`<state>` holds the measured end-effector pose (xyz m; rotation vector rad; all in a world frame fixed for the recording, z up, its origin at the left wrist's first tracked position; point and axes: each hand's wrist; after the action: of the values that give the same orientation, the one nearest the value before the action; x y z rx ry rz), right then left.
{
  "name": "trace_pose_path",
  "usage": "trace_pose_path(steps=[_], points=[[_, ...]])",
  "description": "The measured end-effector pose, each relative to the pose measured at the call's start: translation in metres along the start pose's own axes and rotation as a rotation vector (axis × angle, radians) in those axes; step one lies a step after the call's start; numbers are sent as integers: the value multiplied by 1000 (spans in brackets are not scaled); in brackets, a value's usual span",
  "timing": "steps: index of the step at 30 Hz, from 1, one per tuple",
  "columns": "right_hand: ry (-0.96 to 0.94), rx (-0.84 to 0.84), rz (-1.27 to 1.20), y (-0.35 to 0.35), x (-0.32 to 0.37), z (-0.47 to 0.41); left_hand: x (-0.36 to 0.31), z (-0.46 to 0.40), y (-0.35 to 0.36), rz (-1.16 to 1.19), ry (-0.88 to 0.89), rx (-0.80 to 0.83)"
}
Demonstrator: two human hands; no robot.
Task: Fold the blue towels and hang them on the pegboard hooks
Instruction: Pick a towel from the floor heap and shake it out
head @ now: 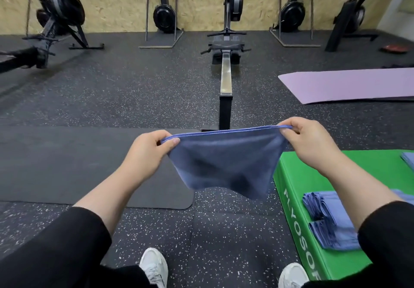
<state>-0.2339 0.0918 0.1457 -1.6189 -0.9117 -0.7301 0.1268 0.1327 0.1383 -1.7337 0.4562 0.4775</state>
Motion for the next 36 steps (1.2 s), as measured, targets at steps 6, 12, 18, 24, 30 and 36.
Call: trace_pose_path(steps=[6,12,18,24,30,36], points=[[-67,-3,69,-15,27,7,-11,3,-38,-1,25,-49],[-49,13,143,-34,50,15,-29,7,-53,225,19,-85],[61,126,320,-42,57,23,-67,9,-55,411,65,-90],[-124,381,-18,-5,98,42,-122,10,-36,100,325,91],[-142,446,-199,42,106,36,-128,10,-27,118,313,53],[-137,333,-426,52,100,32,-86,29,-19,258,201,240]])
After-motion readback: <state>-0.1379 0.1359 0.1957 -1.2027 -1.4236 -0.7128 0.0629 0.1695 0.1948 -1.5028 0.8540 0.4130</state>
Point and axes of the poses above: each hand's wrist, its own z-axis away from the middle knuckle, its own y-axis out of the palm, x = y × z, and after that the axes turned 14 degrees about -z, right-handed
